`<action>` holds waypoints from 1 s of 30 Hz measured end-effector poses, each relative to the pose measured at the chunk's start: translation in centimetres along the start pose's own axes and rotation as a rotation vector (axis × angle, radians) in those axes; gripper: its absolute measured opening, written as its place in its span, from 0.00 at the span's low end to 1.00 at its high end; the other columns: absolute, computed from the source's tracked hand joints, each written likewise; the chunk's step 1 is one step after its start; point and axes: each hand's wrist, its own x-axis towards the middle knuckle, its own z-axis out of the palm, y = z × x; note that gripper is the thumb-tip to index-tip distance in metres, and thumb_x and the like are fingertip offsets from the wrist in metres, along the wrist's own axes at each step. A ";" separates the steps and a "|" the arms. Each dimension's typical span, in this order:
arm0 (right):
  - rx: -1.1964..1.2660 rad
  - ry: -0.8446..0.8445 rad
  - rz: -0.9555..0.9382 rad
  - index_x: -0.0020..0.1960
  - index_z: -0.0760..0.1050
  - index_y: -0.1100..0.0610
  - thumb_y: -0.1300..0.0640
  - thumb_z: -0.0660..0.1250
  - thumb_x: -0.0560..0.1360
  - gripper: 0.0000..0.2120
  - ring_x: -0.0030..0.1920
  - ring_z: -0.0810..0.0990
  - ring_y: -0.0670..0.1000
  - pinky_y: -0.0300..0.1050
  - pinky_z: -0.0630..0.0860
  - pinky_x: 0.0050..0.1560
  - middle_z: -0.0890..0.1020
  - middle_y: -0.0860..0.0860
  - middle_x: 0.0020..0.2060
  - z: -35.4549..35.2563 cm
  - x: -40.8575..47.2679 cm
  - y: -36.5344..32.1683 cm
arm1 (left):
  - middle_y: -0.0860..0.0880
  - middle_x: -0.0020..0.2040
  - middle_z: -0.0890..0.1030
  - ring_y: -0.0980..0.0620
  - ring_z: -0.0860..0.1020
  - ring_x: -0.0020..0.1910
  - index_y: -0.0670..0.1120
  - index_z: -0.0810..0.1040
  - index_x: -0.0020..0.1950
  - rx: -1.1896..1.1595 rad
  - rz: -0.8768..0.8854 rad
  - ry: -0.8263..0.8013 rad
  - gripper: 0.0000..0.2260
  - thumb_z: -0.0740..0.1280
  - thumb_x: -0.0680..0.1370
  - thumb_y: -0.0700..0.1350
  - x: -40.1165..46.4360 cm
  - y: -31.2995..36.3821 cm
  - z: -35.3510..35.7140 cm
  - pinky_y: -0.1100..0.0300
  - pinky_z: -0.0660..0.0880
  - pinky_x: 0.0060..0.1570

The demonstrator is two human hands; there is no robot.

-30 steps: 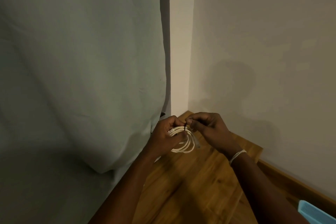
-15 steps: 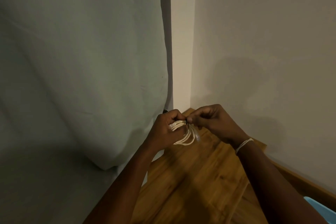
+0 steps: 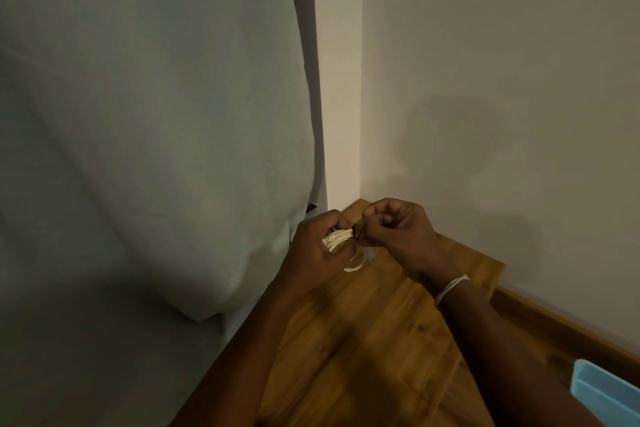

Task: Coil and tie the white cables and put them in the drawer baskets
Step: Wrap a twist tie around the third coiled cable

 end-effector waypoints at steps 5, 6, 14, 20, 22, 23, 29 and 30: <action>-0.028 -0.021 0.027 0.49 0.82 0.62 0.71 0.73 0.71 0.08 0.43 0.87 0.55 0.48 0.84 0.47 0.87 0.54 0.40 -0.5 -0.4 0.3 | 0.58 0.38 0.79 0.58 0.79 0.36 0.45 0.79 0.47 0.016 -0.012 0.027 0.09 0.73 0.72 0.47 -0.1 -0.4 0.5 0.70 0.73 0.34; -0.060 -0.026 0.017 0.49 0.83 0.62 0.71 0.74 0.71 0.08 0.42 0.87 0.53 0.45 0.84 0.46 0.88 0.52 0.40 -0.5 -0.5 0.2 | 0.58 0.38 0.80 0.58 0.79 0.36 0.45 0.79 0.47 0.016 -0.017 0.030 0.09 0.73 0.72 0.48 -0.1 -0.4 0.5 0.70 0.73 0.34; -0.270 0.061 -0.107 0.44 0.82 0.59 0.68 0.73 0.73 0.06 0.33 0.83 0.44 0.36 0.79 0.37 0.84 0.47 0.33 -0.2 -0.3 0.1 | 0.59 0.38 0.79 0.56 0.79 0.35 0.48 0.78 0.46 0.055 -0.025 0.011 0.11 0.72 0.72 0.54 -0.3 -0.6 0.6 0.68 0.75 0.33; -0.138 0.131 -0.094 0.46 0.81 0.57 0.66 0.71 0.76 0.04 0.40 0.86 0.52 0.48 0.85 0.46 0.86 0.51 0.37 0.3 -0.3 0.9 | 0.58 0.38 0.80 0.57 0.80 0.36 0.47 0.79 0.46 0.047 -0.063 0.044 0.10 0.73 0.72 0.52 -0.1 -0.6 0.4 0.67 0.77 0.34; -0.124 0.125 -0.076 0.48 0.81 0.59 0.65 0.71 0.76 0.03 0.41 0.87 0.53 0.51 0.85 0.47 0.87 0.52 0.39 0.4 -0.3 1.3 | 0.54 0.39 0.82 0.56 0.81 0.37 0.45 0.80 0.47 0.039 -0.073 0.069 0.10 0.74 0.72 0.49 -0.1 -0.8 0.1 0.64 0.79 0.34; -0.119 0.126 -0.074 0.49 0.80 0.60 0.65 0.70 0.77 0.02 0.42 0.87 0.53 0.51 0.85 0.48 0.87 0.53 0.40 0.5 -0.3 1.4 | 0.53 0.40 0.83 0.56 0.81 0.38 0.44 0.80 0.47 0.034 -0.076 0.075 0.10 0.74 0.72 0.48 0.0 -0.9 0.0 0.62 0.80 0.35; -0.139 0.159 -0.093 0.52 0.78 0.63 0.64 0.70 0.77 0.05 0.43 0.87 0.50 0.49 0.85 0.48 0.86 0.54 0.42 1.3 0.1 1.5 | 0.50 0.42 0.84 0.54 0.82 0.39 0.43 0.81 0.48 0.029 -0.128 0.121 0.11 0.75 0.72 0.48 0.0 -1.1 0.0 0.59 0.82 0.38; -0.135 0.165 -0.095 0.51 0.77 0.63 0.64 0.70 0.77 0.05 0.43 0.87 0.50 0.49 0.85 0.48 0.86 0.54 0.42 1.5 0.1 1.5 | 0.50 0.42 0.84 0.54 0.82 0.39 0.43 0.81 0.48 0.026 -0.138 0.129 0.10 0.75 0.72 0.47 0.0 -1.1 0.1 0.59 0.82 0.38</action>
